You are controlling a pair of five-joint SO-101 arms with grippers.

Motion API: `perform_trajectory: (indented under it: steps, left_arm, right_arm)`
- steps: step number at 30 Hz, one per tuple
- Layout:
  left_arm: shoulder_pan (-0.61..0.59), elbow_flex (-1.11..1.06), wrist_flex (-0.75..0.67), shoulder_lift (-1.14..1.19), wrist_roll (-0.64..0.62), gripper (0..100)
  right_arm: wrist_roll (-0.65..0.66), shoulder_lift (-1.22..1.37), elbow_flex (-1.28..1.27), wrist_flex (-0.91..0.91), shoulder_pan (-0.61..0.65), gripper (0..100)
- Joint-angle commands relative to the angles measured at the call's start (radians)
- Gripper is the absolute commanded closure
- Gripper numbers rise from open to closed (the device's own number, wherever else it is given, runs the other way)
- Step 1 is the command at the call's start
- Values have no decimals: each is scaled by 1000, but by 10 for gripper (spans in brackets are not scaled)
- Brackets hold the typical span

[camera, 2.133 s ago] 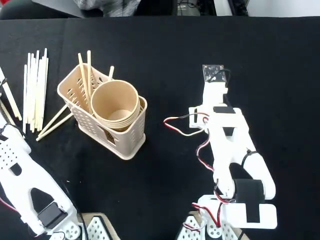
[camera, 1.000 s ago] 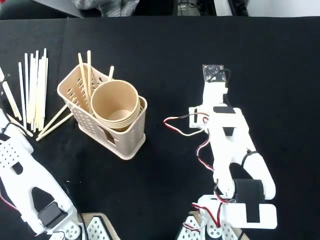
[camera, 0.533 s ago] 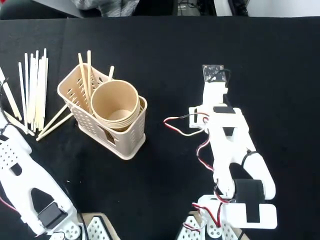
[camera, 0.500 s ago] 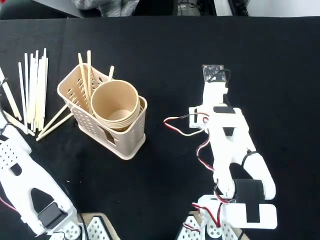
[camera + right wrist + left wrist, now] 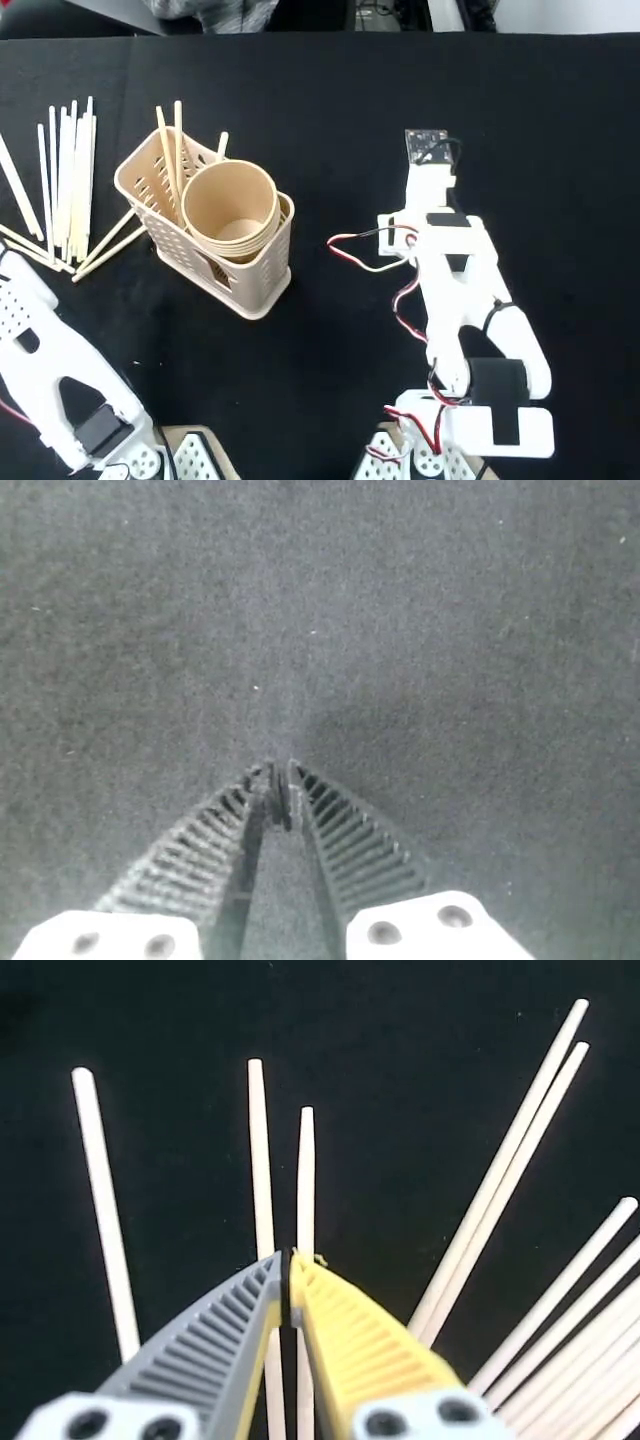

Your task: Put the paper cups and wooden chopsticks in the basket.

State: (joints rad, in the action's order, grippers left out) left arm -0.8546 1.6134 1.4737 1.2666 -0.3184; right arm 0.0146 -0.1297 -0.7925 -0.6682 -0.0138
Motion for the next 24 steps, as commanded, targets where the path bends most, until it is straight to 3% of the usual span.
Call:
perform_trajectory:
  steps: [1, 4, 8, 16, 24]
  left_arm:
    - [-10, 51, 32, -95, 32, 970]
    - [-8, 48, 12, -81, 61, 954]
    - [5, -18, -25, -52, 69, 851]
    - [-42, -170, -78, -32, 74, 849]
    - [-91, -182, -86, -31, 77, 849]
  right_arm:
    - [-3, -24, 2, 15, 11, 984]
    - [-3, -24, 2, 15, 11, 984]
    - [-3, -24, 2, 15, 11, 984]
    - [-3, -24, 2, 15, 11, 984]
    - [-3, -24, 2, 15, 11, 984]
